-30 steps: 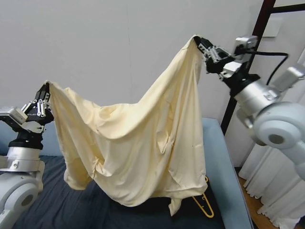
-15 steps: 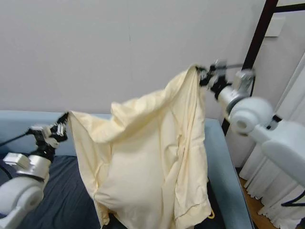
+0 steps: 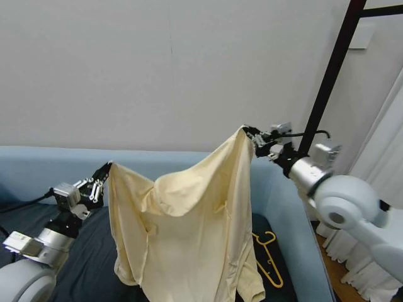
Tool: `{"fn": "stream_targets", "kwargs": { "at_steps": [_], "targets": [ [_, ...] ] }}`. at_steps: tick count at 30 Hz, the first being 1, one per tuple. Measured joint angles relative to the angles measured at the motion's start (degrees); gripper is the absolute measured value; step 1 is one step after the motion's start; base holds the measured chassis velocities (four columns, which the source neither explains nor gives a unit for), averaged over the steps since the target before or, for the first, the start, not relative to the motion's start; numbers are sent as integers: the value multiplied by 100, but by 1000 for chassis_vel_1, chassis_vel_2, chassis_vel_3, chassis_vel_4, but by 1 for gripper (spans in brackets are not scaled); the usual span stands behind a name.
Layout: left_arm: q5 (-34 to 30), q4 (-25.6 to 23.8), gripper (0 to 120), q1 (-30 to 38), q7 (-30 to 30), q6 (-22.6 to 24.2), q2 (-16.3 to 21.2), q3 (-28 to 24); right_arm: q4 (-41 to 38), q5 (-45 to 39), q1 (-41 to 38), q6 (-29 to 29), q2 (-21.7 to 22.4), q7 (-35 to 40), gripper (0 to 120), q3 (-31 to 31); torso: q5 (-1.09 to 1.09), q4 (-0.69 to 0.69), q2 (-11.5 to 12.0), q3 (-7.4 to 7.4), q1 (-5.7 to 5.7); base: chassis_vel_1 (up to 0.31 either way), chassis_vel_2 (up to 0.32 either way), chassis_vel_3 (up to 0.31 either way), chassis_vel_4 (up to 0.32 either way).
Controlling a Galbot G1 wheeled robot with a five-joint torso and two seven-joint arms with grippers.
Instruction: Pick up the clothes from the sofa and hang them on the clothes hanger.
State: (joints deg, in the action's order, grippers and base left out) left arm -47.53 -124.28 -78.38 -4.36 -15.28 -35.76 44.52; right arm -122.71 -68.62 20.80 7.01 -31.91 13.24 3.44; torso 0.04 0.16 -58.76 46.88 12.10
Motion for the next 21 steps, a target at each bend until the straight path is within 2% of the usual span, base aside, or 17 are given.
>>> {"fn": "stream_targets", "kwargs": {
  "at_steps": [1,2,4,6,7,8,9,10,12,15,21],
  "targets": [
    [-108,372,0,373,-87,302,107,-186,346,70,-189,192,-164,258,0,225,0,0,-1,0,-1,0,0,0,0],
    [-108,372,0,373,-87,302,107,-186,346,70,-189,192,-164,258,0,225,0,0,-1,0,-1,0,0,0,0],
    [5,1558,0,1185,-76,675,184,-898,1696,465,-817,678,-788,861,0,1045,-4,-4,5,7,4,0,0,0,0],
    [175,2146,0,1521,59,770,118,-1296,2732,749,-1093,858,-1335,1005,0,1533,-15,-15,11,12,11,0,0,0,0],
    [175,2146,0,1521,59,770,118,-1296,2732,749,-1093,858,-1335,1005,0,1533,-15,-15,11,12,11,0,0,0,0],
    [344,2291,0,1595,128,753,36,-1446,3064,857,-1117,946,-1534,1003,0,1715,-4,-19,11,12,14,1,73,39,-41],
    [550,2343,0,1569,222,720,-71,-1572,3224,958,-1076,1033,-1632,989,0,1842,-1,-18,11,12,14,1,73,60,-37],
    [806,2336,0,1421,322,671,-220,-1645,3233,1097,-950,1093,-1645,927,0,1943,-2,-9,11,11,12,11,110,60,-13],
    [1077,2231,0,990,437,572,-431,-1691,3076,1276,-742,1127,-1566,808,0,2045,-13,-7,10,9,7,0,0,0,0],
    [1190,2095,0,691,489,445,-515,-1687,2890,1306,-638,1131,-1505,778,0,2053,-2,-5,8,6,4,0,0,0,0],
    [1115,1807,0,360,651,235,-515,-1506,2350,1121,-656,1265,-1339,791,0,1991,-2,-7,5,4,2,12,-37,-21,29]
  ]
}}
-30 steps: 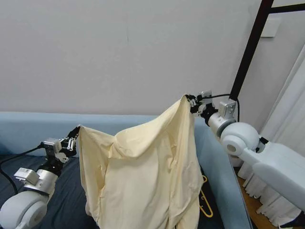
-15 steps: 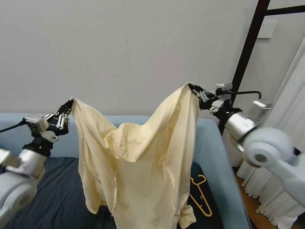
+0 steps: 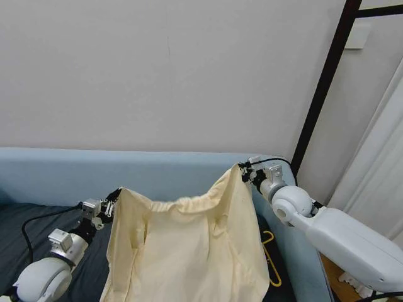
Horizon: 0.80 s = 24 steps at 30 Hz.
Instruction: Pick up the clothes from the sofa and hang them on the clothes hanger.
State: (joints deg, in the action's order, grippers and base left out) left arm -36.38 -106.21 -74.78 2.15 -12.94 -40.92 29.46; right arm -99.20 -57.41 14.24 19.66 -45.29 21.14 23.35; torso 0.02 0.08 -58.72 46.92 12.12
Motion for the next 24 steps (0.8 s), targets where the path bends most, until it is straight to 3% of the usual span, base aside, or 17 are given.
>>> {"fn": "stream_targets", "kwargs": {
  "at_steps": [3,6,8,9,12,15,17,24],
  "targets": [
    [-92,-35,0,-47,103,-41,23,93,-191,-76,-5,209,86,39,0,-103,-2,-1,1,1,1,0,0,0,0],
    [-433,38,0,29,161,-225,8,249,-425,-378,27,296,270,-389,0,-696,-2,2,1,1,3,0,0,0,0],
    [-478,560,0,239,-220,-77,-57,186,-34,-343,-98,276,229,-379,0,-765,-2,5,-2,-2,1,0,0,0,0],
    [-478,560,0,239,-220,-77,-57,186,-34,-343,-98,276,229,-379,0,-765,-2,5,-2,-2,1,0,0,0,0],
    [405,1342,0,91,11,8,-147,-46,596,45,-106,914,96,207,0,-217,-4,0,4,6,5,0,0,0,0],
    [740,1329,0,-223,359,-86,-286,-106,594,241,119,1151,73,233,0,-59,-2,-6,4,5,6,8,62,22,-7],
    [809,1145,0,-435,670,-244,-409,-112,332,226,298,1345,158,215,0,-15,-4,-3,4,3,5,1,27,12,-7],
    [582,802,0,-517,1126,-646,-446,42,-367,-41,500,1565,494,192,0,-205,-2,2,2,2,2,0,0,0,0]
  ]
}}
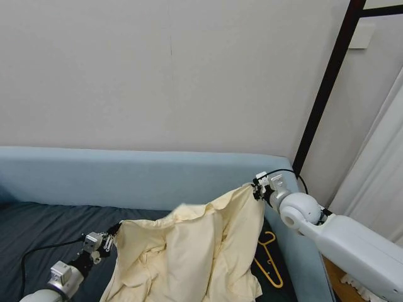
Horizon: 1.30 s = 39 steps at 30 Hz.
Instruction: Pick up the clothes from the sofa and hang them on the clothes hanger.
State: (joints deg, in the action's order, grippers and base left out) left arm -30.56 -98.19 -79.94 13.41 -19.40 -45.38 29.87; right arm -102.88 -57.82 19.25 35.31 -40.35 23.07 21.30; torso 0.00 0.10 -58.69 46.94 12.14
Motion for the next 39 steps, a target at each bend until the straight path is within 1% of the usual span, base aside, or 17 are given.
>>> {"fn": "stream_targets", "kwargs": {
  "at_steps": [2,4,7,9,10,11,13,14,15,19,21,22,25,29,34,38,39],
  "targets": [
    [-417,-337,0,83,57,-97,0,147,-578,-341,300,292,162,-98,0,-554,1,-4,0,0,1,0,0,0,0],
    [-688,-414,0,209,-81,-66,28,170,-890,-668,532,499,296,-140,0,-1124,1,2,-1,-2,0,0,0,0,0],
    [-652,-283,0,290,-158,-83,87,182,-887,-659,552,414,400,-115,0,-1273,-2,3,-2,-1,0,0,0,0,0],
    [-823,-470,0,353,-446,-93,91,293,-840,-588,572,-175,443,-193,0,-1535,-1,-2,-1,1,0,0,0,0,0],
    [-823,-470,0,353,-446,-93,91,293,-840,-588,572,-175,443,-193,0,-1535,-1,-2,-1,1,0,0,0,0,0],
    [-970,-719,0,405,-718,-89,84,387,-840,-565,584,-658,447,-355,0,-1737,0,-3,-1,1,0,0,0,0,0],
    [-1066,-966,0,465,-1005,-79,81,482,-841,-525,586,-1202,456,-581,0,-1936,0,-4,-1,1,0,0,0,0,0],
    [-1162,-1240,0,551,-1325,-35,87,599,-860,-498,556,-1763,477,-768,0,-2100,0,-4,-1,1,1,0,0,0,0],
    [-1162,-1240,0,551,-1325,-35,87,599,-860,-498,556,-1763,477,-768,0,-2100,0,-4,-1,1,1,0,0,0,0],
    [-1526,-1781,0,847,-1981,263,243,887,-1034,-662,313,-2560,531,-854,0,-2488,-2,-1,-1,1,0,0,0,0,0],
    [-1566,-1828,0,886,-2041,301,269,919,-1059,-697,280,-2596,537,-842,0,-2515,-2,-1,-1,1,1,0,0,0,0],
    [-1957,-2212,0,1260,-2523,639,576,1221,-1287,-931,7,-2730,605,-706,0,-2715,-2,-2,-1,0,1,0,0,0,0],
    [-2204,-2440,0,1444,-2759,852,814,1450,-1448,-972,-111,-2704,667,-618,0,-2815,-1,-2,-1,0,1,0,0,0,0],
    [-2737,-2881,0,1300,-3120,1313,1353,2443,-2192,-1096,-187,-2160,916,-3,0,-3228,0,-2,-1,0,1,0,0,0,0],
    [-2590,-2939,0,1050,-3219,1448,1345,2647,-2596,-1084,39,-1872,929,317,0,-3343,-1,-2,-1,-1,0,0,0,0,0],
    [-1716,-3070,0,553,-3462,1802,853,2239,-2779,-828,802,-1551,708,750,0,-3103,-3,-1,-1,0,1,0,0,0,0],
    [-1716,-3070,0,553,-3462,1802,853,2239,-2779,-828,802,-1551,708,750,0,-3103,-3,-1,-1,0,1,0,0,0,0]
  ]
}}
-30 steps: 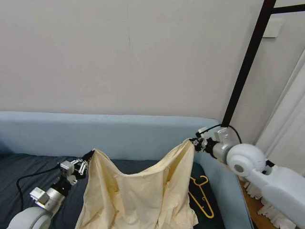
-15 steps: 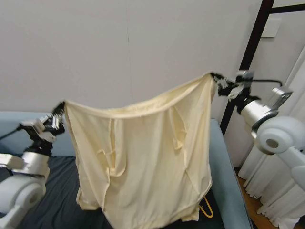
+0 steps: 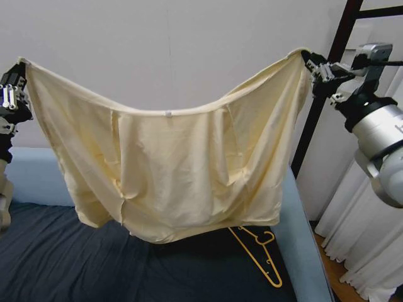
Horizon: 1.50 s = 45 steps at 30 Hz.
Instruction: Pick up the clothes from the sofa and hang them on the clothes hanger.
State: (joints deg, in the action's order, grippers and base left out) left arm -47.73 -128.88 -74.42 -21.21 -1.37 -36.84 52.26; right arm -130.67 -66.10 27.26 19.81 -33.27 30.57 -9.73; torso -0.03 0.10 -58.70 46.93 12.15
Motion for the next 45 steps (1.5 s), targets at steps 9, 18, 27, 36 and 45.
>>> {"fn": "stream_targets", "kwargs": {
  "at_steps": [9,18,27,36,45],
  "targets": [
    [1116,-16,0,-1164,24,298,-1618,-1245,1026,930,1989,-555,-932,-341,0,957,3,1,0,0,0,0,0,0,0],
    [1280,584,0,-1180,209,211,-2271,-1705,2398,2039,2185,-1376,-1764,-919,0,1699,3,-1,0,1,0,0,0,0,0],
    [1472,798,0,-1110,229,168,-2462,-1714,3334,2247,1846,-1528,-2181,-1640,7,2027,2,-2,1,1,0,0,0,0,0],
    [1432,740,0,-1107,110,204,-2315,-1472,2353,627,1965,1273,-1819,-936,43,1586,1,0,0,0,0,0,0,0,0],
    [1291,672,0,-1096,56,252,-2065,-1404,3595,1984,1836,1614,-1959,-1607,74,1350,2,1,0,0,0,0,0,0,0]
  ]
}}
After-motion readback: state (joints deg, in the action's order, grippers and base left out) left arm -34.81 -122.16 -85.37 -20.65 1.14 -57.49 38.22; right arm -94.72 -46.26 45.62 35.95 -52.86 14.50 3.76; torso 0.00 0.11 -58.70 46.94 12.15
